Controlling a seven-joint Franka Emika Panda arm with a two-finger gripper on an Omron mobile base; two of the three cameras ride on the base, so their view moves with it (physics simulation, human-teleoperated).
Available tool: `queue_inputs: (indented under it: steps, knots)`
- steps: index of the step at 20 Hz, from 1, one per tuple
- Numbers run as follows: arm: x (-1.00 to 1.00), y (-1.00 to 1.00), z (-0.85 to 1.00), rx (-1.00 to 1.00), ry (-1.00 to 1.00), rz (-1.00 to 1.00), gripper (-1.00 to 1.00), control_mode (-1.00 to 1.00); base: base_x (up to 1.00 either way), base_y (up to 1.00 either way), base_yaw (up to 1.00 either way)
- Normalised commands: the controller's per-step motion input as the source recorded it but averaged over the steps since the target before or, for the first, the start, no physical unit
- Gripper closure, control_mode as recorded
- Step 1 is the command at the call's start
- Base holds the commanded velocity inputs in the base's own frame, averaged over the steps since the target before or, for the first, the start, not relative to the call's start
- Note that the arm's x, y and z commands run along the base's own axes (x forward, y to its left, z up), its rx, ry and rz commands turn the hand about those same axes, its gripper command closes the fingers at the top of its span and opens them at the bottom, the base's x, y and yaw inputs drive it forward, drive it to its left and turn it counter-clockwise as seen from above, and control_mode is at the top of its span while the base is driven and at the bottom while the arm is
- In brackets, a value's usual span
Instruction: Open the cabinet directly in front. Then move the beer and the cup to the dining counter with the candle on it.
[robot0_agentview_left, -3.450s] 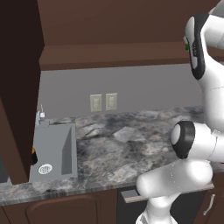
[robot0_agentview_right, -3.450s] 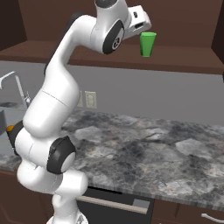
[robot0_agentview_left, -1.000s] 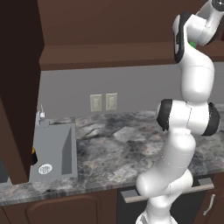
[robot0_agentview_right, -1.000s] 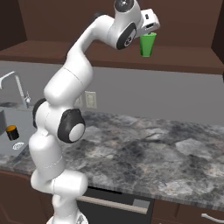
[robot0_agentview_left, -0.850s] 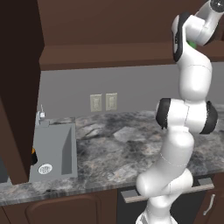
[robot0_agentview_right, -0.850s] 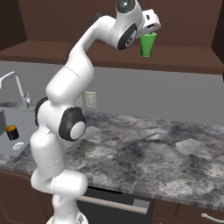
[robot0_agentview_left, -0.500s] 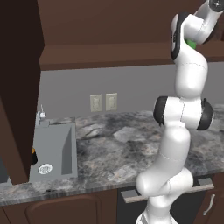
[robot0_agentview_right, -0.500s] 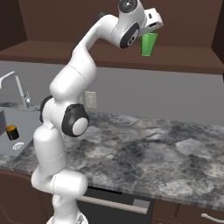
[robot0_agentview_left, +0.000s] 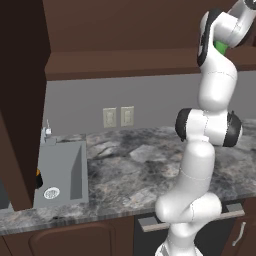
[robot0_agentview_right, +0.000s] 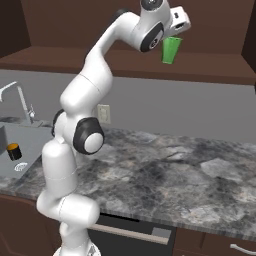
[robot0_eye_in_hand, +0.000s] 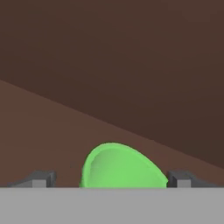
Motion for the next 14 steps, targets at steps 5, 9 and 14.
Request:
queue_inputs:
  steps: [5,9,14]
  knots:
    - [-0.22,0.00,-0.20,0.00,0.03,0.00,-1.00,-1.00,0.00,0.00,0.00]
    - [-0.11,0.09,-0.38,-0.01,0.04,0.00,-1.00,-1.00,0.00,0.00,0.00]
    - [0.00,0.23,-0.21,0.00,0.00,0.00,-1.00,-1.00,0.00,0.00,0.00]
